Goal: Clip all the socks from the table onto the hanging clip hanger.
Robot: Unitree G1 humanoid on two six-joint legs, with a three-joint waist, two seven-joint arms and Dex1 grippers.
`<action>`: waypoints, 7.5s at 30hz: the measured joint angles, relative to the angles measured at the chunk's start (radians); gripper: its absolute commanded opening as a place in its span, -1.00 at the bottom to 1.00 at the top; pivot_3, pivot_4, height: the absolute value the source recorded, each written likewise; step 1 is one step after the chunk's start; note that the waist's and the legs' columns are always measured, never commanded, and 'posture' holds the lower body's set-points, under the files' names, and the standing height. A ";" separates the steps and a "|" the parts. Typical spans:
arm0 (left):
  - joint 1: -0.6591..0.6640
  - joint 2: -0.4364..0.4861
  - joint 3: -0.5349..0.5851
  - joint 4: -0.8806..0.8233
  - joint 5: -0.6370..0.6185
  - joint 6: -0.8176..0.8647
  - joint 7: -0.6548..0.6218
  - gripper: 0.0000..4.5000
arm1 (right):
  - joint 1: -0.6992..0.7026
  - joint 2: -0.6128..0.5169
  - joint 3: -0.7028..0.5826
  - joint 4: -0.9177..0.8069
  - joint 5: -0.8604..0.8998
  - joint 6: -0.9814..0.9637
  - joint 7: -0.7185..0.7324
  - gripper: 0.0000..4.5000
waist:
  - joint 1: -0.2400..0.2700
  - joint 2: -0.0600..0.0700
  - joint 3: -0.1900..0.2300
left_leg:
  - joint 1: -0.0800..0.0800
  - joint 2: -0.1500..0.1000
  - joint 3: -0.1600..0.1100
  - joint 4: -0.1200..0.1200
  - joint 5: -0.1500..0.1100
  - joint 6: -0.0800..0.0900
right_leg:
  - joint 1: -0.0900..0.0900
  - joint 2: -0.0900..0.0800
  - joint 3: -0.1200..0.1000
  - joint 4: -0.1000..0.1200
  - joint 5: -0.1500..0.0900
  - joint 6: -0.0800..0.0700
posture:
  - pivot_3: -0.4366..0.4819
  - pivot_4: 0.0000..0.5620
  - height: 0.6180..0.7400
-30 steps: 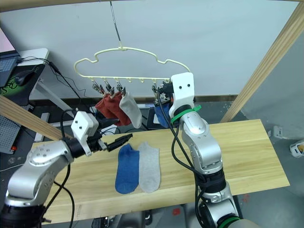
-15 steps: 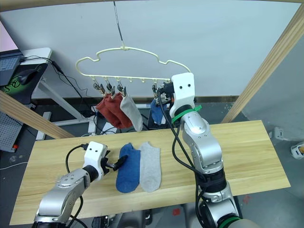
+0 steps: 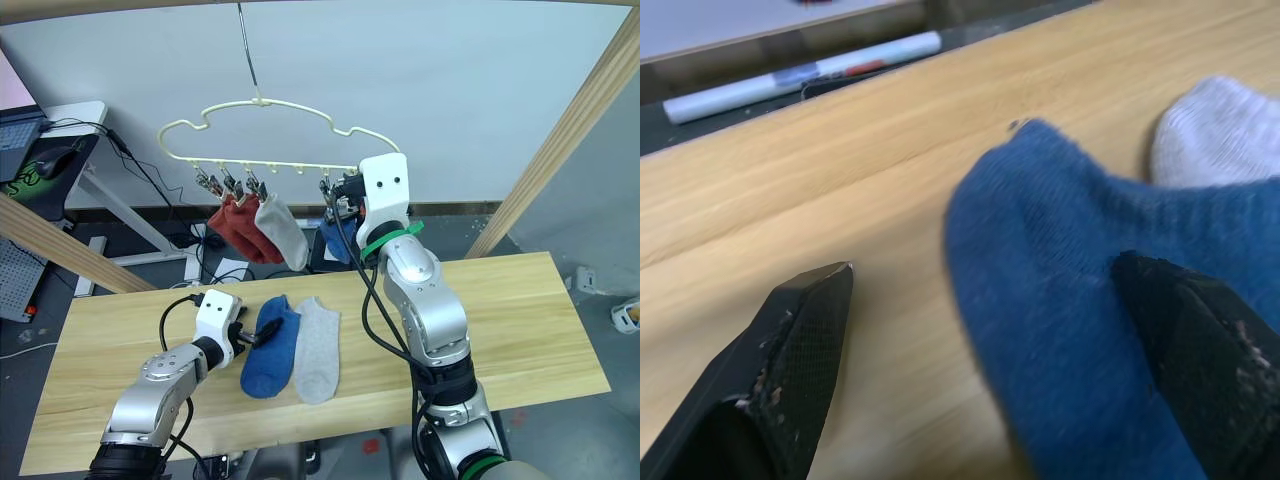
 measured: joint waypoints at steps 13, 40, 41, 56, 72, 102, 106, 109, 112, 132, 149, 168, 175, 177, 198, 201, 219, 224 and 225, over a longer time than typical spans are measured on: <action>-0.045 -0.026 0.011 0.066 0.026 -0.063 0.021 0.98 | 0.000 -0.005 0.007 -0.003 0.000 0.007 0.001 -1.00 | -0.001 0.000 0.000 | 0.000 0.000 0.000 0.000 0.000 0.000 | 0.000 0.000 -0.001 0.000 0.000 0.000 | -0.41 0.09 1.00; -0.040 -0.019 -0.037 0.030 0.056 -0.044 -0.028 -0.99 | 0.000 -0.005 0.008 -0.006 0.000 0.009 0.001 -1.00 | -0.002 0.000 0.000 | 0.000 0.000 0.000 0.000 0.000 0.000 | 0.000 0.000 -0.001 0.000 0.000 0.000 | -0.41 0.05 1.00; -0.040 -0.019 -0.038 0.004 0.053 -0.047 -0.042 -0.99 | 0.000 -0.005 0.007 -0.006 0.000 0.009 0.001 -1.00 | -0.001 0.000 0.000 | 0.000 0.000 0.000 0.000 0.000 0.000 | 0.000 0.000 -0.001 0.000 0.000 0.000 | -0.41 0.05 1.00; -0.242 -0.125 -0.171 -0.192 -0.005 -0.180 -0.151 -0.99 | -0.025 0.022 -0.021 -0.054 0.021 0.090 -0.009 -1.00 | -0.017 0.000 0.000 | -0.001 0.000 0.000 0.000 0.000 0.000 | 0.000 0.000 -0.001 0.000 0.000 0.000 | -0.47 -0.03 1.00; -0.386 -0.238 -0.200 0.077 0.075 -0.431 -0.108 -0.99 | -0.025 0.043 -0.023 -0.084 0.021 0.135 -0.023 -1.00 | -0.029 -0.001 0.000 | -0.001 -0.001 0.001 0.000 0.000 0.000 | 0.000 0.000 0.000 -0.001 0.000 0.000 | -0.52 -0.06 1.00; -0.393 -0.289 -0.190 0.087 0.076 -0.497 -0.069 -0.99 | -0.025 0.014 -0.015 -0.085 0.011 0.114 -0.025 -1.00 | -0.029 -0.001 -0.001 | -0.001 -0.001 0.001 0.001 0.000 0.000 | 0.000 0.000 0.000 0.000 0.000 0.000 | -0.51 -0.08 1.00; -0.394 -0.291 -0.190 0.088 0.076 -0.497 -0.067 -1.00 | -0.024 0.021 -0.020 -0.085 0.014 0.114 -0.029 -0.75 | -0.029 -0.001 -0.001 | -0.001 -0.001 0.001 0.001 0.000 0.000 | 0.000 0.000 0.000 0.000 0.000 0.000 | -0.51 -0.08 1.00; -0.398 -0.293 -0.188 0.088 0.077 -0.497 -0.066 -1.00 | -0.024 0.028 -0.021 -0.095 0.021 0.113 -0.029 -0.34 | -0.029 -0.002 -0.001 | -0.001 -0.001 0.001 0.001 0.000 0.000 | 0.000 0.000 -0.001 0.000 0.000 0.000 | -0.51 -0.08 1.00; -0.404 -0.293 -0.179 0.088 0.077 -0.498 -0.065 -1.00 | -0.023 0.029 -0.022 -0.107 0.021 0.113 -0.029 0.14 | -0.028 -0.002 -0.002 | -0.001 -0.001 0.001 0.001 0.000 0.000 | 0.000 0.000 0.000 0.000 0.000 0.000 | -0.51 -0.08 1.00; -0.383 -0.285 -0.187 0.086 0.067 -0.477 -0.093 0.10 | 0.073 -0.054 -0.023 -0.281 0.091 0.194 0.039 0.37 | -0.029 -0.003 -0.005 | -0.001 -0.001 0.001 0.002 0.000 0.000 | 0.001 0.000 0.000 0.000 0.000 0.001 | -0.52 -0.08 1.00; -0.377 -0.265 -0.193 0.079 0.061 -0.471 -0.096 0.10 | -0.038 -0.149 0.063 -0.175 0.010 0.161 0.056 0.37 | -0.070 -0.002 -0.012 | 0.001 0.000 0.001 0.001 0.000 0.000 | 0.001 0.003 0.001 0.002 0.000 0.000 | -0.50 -0.11 1.00; -0.394 -0.254 -0.192 0.079 0.061 -0.476 -0.109 0.10 | -0.052 -0.212 0.113 -0.127 -0.066 0.055 0.099 0.37 | -0.090 -0.002 -0.016 | 0.002 0.000 0.002 0.001 0.000 0.000 | 0.001 0.003 0.004 0.002 0.000 0.000 | -0.49 -0.14 1.00; -0.395 -0.252 -0.186 0.074 0.060 -0.477 -0.110 0.10 | -0.025 -0.128 0.082 -0.126 -0.039 0.071 0.103 0.37 | -0.102 -0.002 -0.019 | 0.002 0.001 0.002 0.001 0.000 0.000 | 0.001 0.003 0.004 0.003 0.000 0.000 | -0.50 -0.14 1.00; -0.394 -0.246 -0.181 0.068 0.060 -0.477 -0.110 0.10 | -0.022 -0.092 0.062 -0.123 -0.020 0.091 0.096 0.37 | -0.101 -0.002 -0.019 | 0.002 0.000 0.002 0.001 0.000 0.000 | 0.001 0.003 0.004 0.003 0.001 0.001 | -0.50 -0.14 1.00; -0.241 -0.098 -0.116 -0.219 -0.063 -0.278 -0.141 0.10 | -0.026 -0.050 0.058 -0.103 -0.007 0.103 0.075 0.37 | -0.099 -0.002 -0.020 | 0.001 0.001 0.002 0.001 0.000 0.000 | 0.001 0.003 0.005 0.002 0.001 0.002 | -0.47 -0.12 1.00; -0.215 -0.074 -0.109 -0.247 -0.064 -0.278 -0.149 0.10 | -0.026 -0.045 0.057 -0.102 0.000 0.105 0.075 0.37 | -0.100 -0.002 -0.020 | 0.002 0.000 0.003 0.001 0.000 0.000 | 0.001 0.003 0.009 0.002 0.001 0.002 | -0.45 -0.12 1.00; -0.182 0.011 -0.172 -0.223 -0.004 -0.400 -0.311 0.10 | -0.029 -0.053 0.038 -0.102 0.000 0.103 0.066 0.37 | -0.094 -0.002 -0.020 | 0.002 -0.001 0.006 0.001 0.000 0.000 | 0.000 0.004 0.016 0.001 0.003 0.005 | -0.45 -0.13 1.00; -0.130 0.022 -0.132 -0.304 -0.047 -0.382 -0.299 0.10 | -0.029 -0.070 0.046 -0.101 -0.001 0.090 0.075 0.37 | -0.094 -0.002 -0.020 | 0.002 0.000 0.007 0.001 0.000 0.000 | 0.000 0.004 0.017 0.001 0.003 0.005 | -0.45 -0.14 1.00; -0.120 0.030 -0.119 -0.324 -0.057 -0.370 -0.292 0.10 | -0.029 -0.077 0.047 -0.101 -0.001 0.083 0.079 0.37 | -0.095 -0.002 -0.020 | 0.002 0.000 0.007 0.001 0.000 0.000 | 0.000 0.004 0.017 0.001 0.003 0.005 | -0.43 -0.14 1.00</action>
